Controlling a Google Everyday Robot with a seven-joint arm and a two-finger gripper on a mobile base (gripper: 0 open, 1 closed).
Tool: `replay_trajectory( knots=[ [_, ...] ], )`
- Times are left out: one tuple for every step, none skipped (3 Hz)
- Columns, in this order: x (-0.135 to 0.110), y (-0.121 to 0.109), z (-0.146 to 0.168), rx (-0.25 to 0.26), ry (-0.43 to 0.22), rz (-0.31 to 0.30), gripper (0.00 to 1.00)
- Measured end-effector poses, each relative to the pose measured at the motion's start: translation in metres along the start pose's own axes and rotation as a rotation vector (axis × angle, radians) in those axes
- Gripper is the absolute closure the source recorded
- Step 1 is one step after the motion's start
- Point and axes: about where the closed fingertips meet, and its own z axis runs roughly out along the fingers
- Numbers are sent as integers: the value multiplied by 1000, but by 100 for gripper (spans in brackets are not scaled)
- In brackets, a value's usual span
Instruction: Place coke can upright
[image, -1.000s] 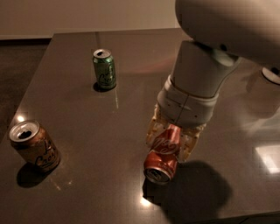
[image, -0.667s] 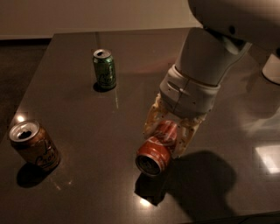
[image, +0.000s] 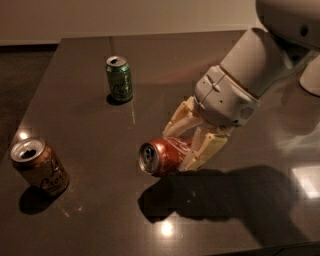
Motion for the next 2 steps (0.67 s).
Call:
replay_trajectory(
  knots=[
    [-3,-7,-3,84,-84,181,100],
    [-7,-16,-5,149,-182,290,100]
  ],
)
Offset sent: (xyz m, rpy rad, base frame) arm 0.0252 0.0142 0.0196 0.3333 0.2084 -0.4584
